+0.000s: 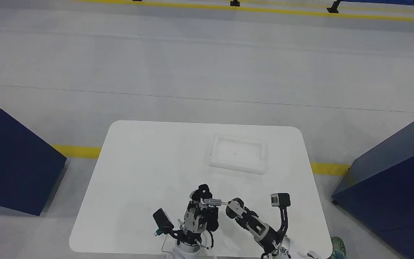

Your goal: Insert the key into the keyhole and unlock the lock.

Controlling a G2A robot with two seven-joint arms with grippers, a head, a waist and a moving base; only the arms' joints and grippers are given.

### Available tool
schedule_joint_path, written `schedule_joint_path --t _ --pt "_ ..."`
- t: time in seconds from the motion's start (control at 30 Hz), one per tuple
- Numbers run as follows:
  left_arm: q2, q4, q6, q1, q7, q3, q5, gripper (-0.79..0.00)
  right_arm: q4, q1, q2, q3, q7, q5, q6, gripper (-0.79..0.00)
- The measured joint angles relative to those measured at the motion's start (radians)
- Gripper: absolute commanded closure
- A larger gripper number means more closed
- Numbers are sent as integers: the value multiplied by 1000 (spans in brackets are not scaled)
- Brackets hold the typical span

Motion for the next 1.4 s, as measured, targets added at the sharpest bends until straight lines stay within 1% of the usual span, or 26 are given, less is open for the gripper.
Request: schedule_joint_path --t 0.37,0.47,0.7,0.87,1.03,1.07,1.1,1.13,1.17,1.4 --pt "-5 -28 -72 19 -63 -11 -87 0 3 1 -3 -5 11 15 -1 0" --pt "-5 -37 -76 25 -76 -17 -93 0 2 0 -4 -6 11 17 -2 0" --pt "-5 -46 -66 30 -80 -28 -76 0 -1 -1 -6 -8 14 17 -2 0" --pt "-5 -33 -28 26 -45 -30 -11 0 -1 -1 -7 -8 14 13 1 0" --pt "-9 -20 -25 21 -31 -27 0 0 -1 -1 -8 -7 13 8 4 0" --pt "-10 -18 -26 21 -30 -27 -2 0 -1 -2 -9 -7 13 6 5 -151" --pt "-10 -17 -27 21 -30 -26 -3 0 -1 -2 -9 -7 12 5 6 -348" --pt "-11 -16 -28 20 -30 -26 -4 0 -1 -2 -9 -6 10 4 7 -610" --pt "-12 -15 -31 20 -32 -26 -9 0 -1 -2 -9 -6 7 1 8 -785" --pt "-14 -19 -42 23 -44 -30 -26 0 -3 -2 -12 -3 -5 -5 6 -785"
